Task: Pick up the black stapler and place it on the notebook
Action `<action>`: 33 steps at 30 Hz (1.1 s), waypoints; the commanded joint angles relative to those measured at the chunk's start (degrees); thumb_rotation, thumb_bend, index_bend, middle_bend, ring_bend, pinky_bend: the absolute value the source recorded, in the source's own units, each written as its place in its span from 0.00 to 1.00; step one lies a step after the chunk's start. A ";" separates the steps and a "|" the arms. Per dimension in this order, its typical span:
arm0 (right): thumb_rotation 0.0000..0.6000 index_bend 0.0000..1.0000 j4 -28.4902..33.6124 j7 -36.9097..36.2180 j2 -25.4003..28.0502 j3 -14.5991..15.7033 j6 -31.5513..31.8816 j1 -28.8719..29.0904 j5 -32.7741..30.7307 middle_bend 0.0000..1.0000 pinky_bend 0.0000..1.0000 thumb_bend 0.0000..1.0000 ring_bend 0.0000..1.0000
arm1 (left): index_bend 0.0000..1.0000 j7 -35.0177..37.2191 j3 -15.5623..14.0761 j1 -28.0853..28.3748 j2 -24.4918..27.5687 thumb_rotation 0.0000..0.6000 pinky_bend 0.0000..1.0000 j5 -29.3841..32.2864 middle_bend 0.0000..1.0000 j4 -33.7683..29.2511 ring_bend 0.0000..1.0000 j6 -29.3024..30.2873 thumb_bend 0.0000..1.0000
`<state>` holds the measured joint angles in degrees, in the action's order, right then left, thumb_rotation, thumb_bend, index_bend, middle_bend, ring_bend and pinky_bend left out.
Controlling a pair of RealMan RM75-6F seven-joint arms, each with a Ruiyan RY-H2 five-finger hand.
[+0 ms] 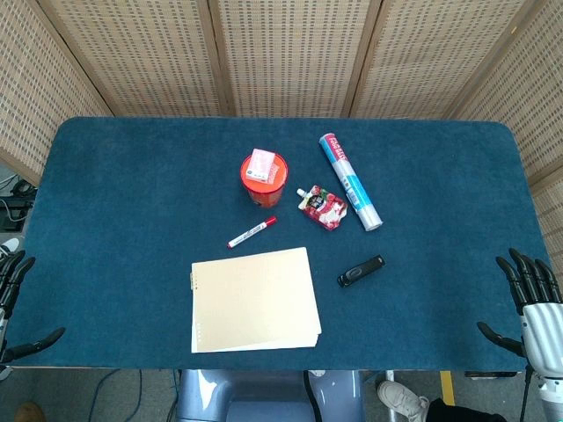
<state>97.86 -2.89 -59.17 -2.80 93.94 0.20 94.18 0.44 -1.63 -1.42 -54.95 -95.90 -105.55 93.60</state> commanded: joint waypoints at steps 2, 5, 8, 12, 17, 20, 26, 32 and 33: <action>1.00 0.00 0.01 0.05 0.01 0.16 -0.39 0.10 -0.03 0.00 0.00 0.00 0.00 | 0.00 0.16 -0.03 0.09 0.07 1.00 0.00 -0.02 0.00 -0.02 0.00 -0.19 0.00; 1.00 0.00 -0.04 0.11 0.10 0.37 -1.08 0.29 -0.07 0.00 0.00 0.00 0.00 | 0.00 0.39 -0.12 0.21 0.11 1.00 0.00 -0.28 0.00 0.02 0.00 -0.39 0.00; 1.00 0.00 -0.04 -0.01 0.46 1.14 -3.23 0.97 0.14 0.00 0.00 0.00 0.00 | 0.00 0.55 -0.18 0.46 0.07 1.00 0.00 -0.44 0.00 0.23 0.00 -0.82 0.00; 1.00 0.00 -1.39 0.92 0.15 1.12 -7.57 3.96 1.44 0.00 0.00 0.00 0.00 | 0.00 0.20 0.07 1.13 -0.23 1.00 0.00 0.38 0.00 0.52 0.00 -2.18 0.00; 1.00 0.05 -3.78 1.40 -0.80 -0.62 -18.98 12.79 2.87 0.03 0.00 0.03 0.00 | 0.00 -1.49 1.00 2.21 -1.19 1.00 0.00 2.75 0.00 0.56 0.00 -4.28 0.00; 1.00 0.16 -5.41 -0.18 -2.23 -1.54 -25.83 18.17 3.29 0.09 0.00 0.16 0.00 | 0.00 -2.68 1.49 2.67 -1.73 1.00 0.00 4.12 0.00 0.47 0.00 -5.24 0.00; 1.00 0.22 -12.60 -1.05 -7.65 -3.08 -35.92 26.80 3.19 0.17 0.00 0.25 0.08 | 0.00 -5.41 2.43 3.87 -3.07 1.00 0.00 6.98 0.00 0.99 0.00 -7.62 0.00; 1.00 0.25 -19.20 -2.51 -13.81 -3.25 -41.36 31.61 2.24 0.22 0.13 0.32 0.13 | 0.00 -6.74 3.32 4.79 -4.01 1.00 0.00 9.83 0.00 1.46 0.00 -9.46 0.00; 1.00 0.26 -20.48 -2.36 -15.10 -3.25 -41.83 32.30 2.27 0.23 0.14 0.33 0.14 | 0.00 -6.92 3.44 4.91 -4.16 1.00 0.00 10.22 0.00 1.50 0.00 -9.68 0.00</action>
<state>79.80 -4.86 -71.84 -5.76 53.79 30.99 96.70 -6.22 1.61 3.28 -58.89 -86.05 -104.17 84.22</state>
